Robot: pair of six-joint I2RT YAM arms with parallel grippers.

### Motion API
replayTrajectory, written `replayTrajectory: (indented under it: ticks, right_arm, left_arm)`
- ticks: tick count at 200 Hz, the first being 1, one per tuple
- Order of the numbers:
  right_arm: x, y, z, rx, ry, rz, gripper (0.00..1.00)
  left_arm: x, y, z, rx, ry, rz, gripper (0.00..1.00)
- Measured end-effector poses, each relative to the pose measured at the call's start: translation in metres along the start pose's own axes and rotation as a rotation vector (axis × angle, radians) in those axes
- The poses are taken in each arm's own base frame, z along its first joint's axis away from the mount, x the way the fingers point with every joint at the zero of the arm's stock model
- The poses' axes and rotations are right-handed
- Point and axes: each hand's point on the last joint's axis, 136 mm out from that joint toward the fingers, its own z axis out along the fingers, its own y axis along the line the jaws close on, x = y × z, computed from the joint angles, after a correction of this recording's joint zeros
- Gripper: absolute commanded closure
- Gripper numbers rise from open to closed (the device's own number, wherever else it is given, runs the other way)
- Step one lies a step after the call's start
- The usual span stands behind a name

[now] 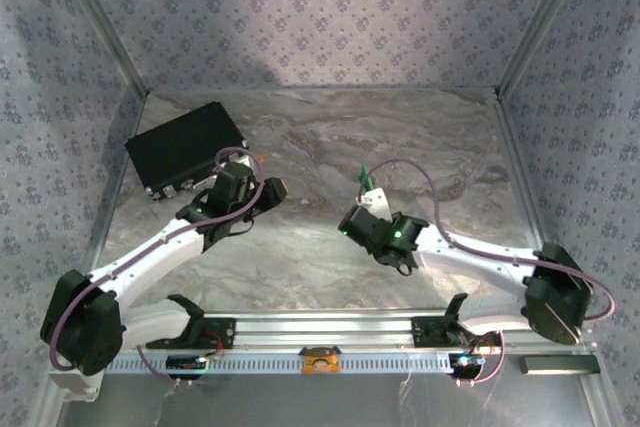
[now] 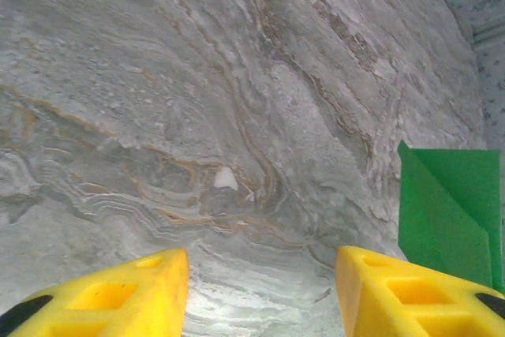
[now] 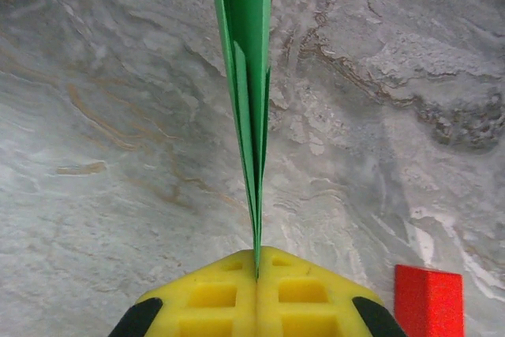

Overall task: Fold a paper plane with a square sheet of paper (pick it up from the middle)
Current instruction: Turn over the paper at the center of the table, then rotate the paper at the center of the table.

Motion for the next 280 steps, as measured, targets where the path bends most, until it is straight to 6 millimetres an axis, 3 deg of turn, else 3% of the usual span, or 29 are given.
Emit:
replayTrajectory:
  ticks: [27,57,97,128,148,169,203,280]
  right_arm:
    - [0.011,0.012,0.012,0.037,0.054,-0.112,0.95]
    - [0.015,0.040,0.014,0.001,0.073,-0.232,0.89]
    - [0.027,0.089,0.009,-0.232,0.125,-0.290,0.64]
    - [0.025,0.120,-0.002,-0.440,0.150,-0.237,0.59]
    - [0.015,0.119,-0.009,-0.559,0.144,-0.142,0.60]
    - [0.002,0.105,-0.008,-0.660,0.128,0.005,0.71]
    - [-0.001,0.084,0.015,-0.758,0.176,0.230,0.82]
    - [0.023,0.107,0.048,-0.861,0.377,0.382,0.85]
  left_arm:
    - [-0.001,0.010,-0.002,-0.027,-0.015,-0.016,0.48]
    - [-0.001,0.018,-0.003,-0.046,-0.021,-0.028,0.47]
    - [-0.001,0.019,-0.003,-0.051,-0.023,-0.039,0.47]
    - [-0.002,0.020,-0.003,-0.051,-0.024,-0.045,0.46]
    - [-0.001,0.020,-0.003,-0.049,-0.022,-0.045,0.47]
    - [0.000,0.018,-0.003,-0.041,-0.013,-0.045,0.47]
    - [0.006,0.015,0.002,-0.018,0.021,-0.046,0.54]
    - [0.028,0.003,0.025,0.056,0.145,-0.053,0.63]
